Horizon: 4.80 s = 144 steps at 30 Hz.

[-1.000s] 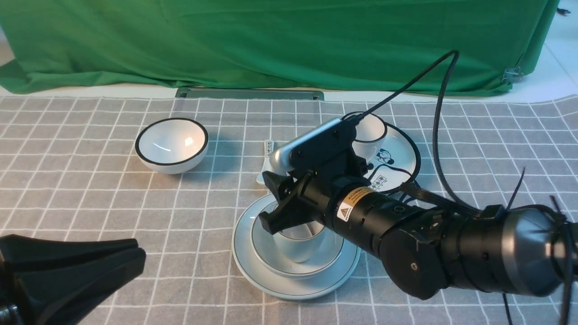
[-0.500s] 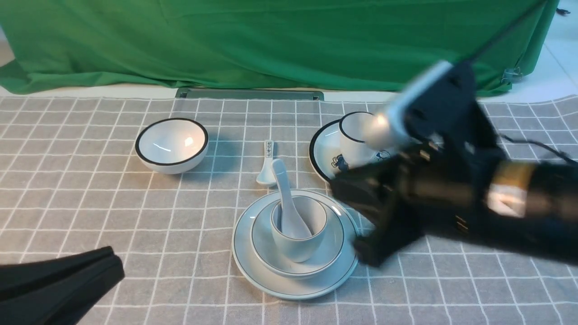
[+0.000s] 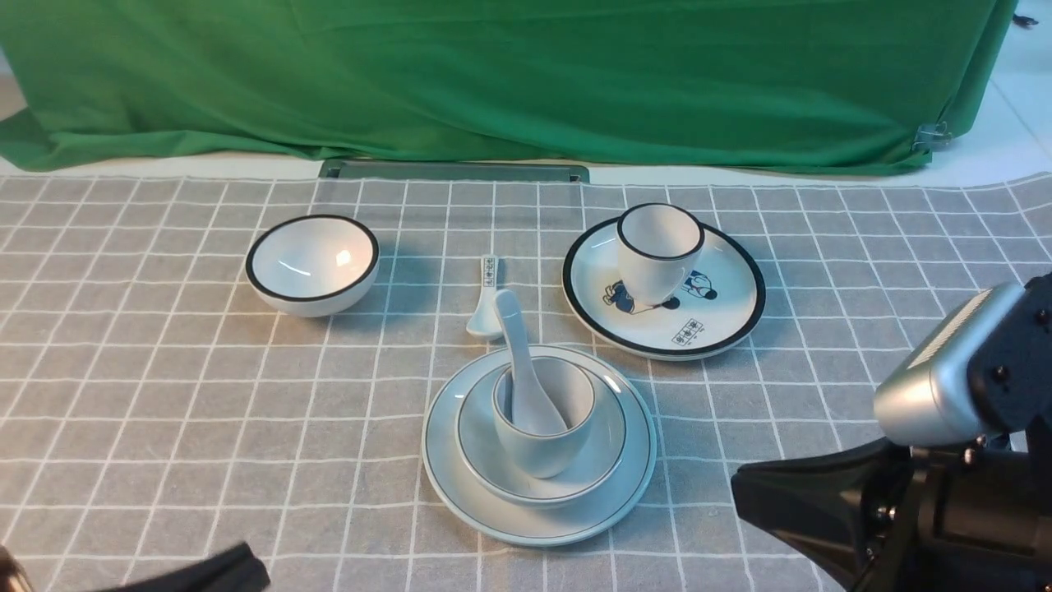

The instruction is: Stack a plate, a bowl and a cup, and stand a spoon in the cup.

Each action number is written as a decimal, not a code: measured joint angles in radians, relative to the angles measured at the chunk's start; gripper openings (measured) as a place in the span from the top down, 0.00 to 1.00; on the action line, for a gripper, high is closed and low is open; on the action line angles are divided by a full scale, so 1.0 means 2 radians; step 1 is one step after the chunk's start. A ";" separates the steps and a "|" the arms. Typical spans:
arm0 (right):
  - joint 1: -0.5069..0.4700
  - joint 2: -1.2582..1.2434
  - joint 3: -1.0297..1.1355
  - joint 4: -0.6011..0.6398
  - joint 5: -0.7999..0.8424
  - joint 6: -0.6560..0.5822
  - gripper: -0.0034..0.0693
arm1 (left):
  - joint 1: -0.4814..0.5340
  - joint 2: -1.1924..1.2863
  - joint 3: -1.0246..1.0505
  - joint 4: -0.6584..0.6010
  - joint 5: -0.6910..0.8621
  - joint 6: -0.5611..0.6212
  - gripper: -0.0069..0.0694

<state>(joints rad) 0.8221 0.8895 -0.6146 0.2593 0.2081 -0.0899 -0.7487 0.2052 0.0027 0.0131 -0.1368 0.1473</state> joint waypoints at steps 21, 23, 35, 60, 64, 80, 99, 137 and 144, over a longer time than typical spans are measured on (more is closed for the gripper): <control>-0.235 -0.275 0.210 -0.056 -0.051 -0.055 0.93 | 0.000 0.000 0.002 0.002 0.051 0.002 0.89; -0.263 -0.326 0.252 -0.056 -0.051 -0.057 0.93 | 0.000 0.000 0.002 0.002 0.051 0.003 0.89; -0.329 -0.444 0.310 -0.055 0.008 -0.063 0.93 | 0.000 0.000 0.002 0.002 0.051 0.003 0.89; -0.330 -0.444 0.310 -0.054 0.016 -0.042 0.90 | 0.000 0.000 0.002 0.002 0.051 0.002 0.89; -0.330 -0.444 0.310 -0.054 0.016 -0.042 0.88 | 0.000 0.000 0.002 0.002 0.051 0.003 0.89; -0.330 -0.444 0.310 -0.054 0.016 -0.042 0.85 | 0.055 0.000 0.002 0.012 0.043 0.003 0.89; -0.330 -0.444 0.310 -0.053 0.015 -0.042 0.82 | 0.395 -0.102 0.002 -0.043 0.133 0.003 0.89; -0.330 -0.444 0.310 -0.053 0.015 -0.042 0.72 | 0.395 -0.102 0.002 -0.111 0.187 0.054 0.89; -0.330 -0.444 0.310 -0.053 0.015 -0.043 0.69 | 0.395 -0.102 0.002 -0.111 0.187 0.054 0.89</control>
<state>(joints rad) 0.1630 0.0017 0.0058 0.1527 0.2389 -0.1766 0.0412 0.0016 0.0068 -0.2099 0.2379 0.2557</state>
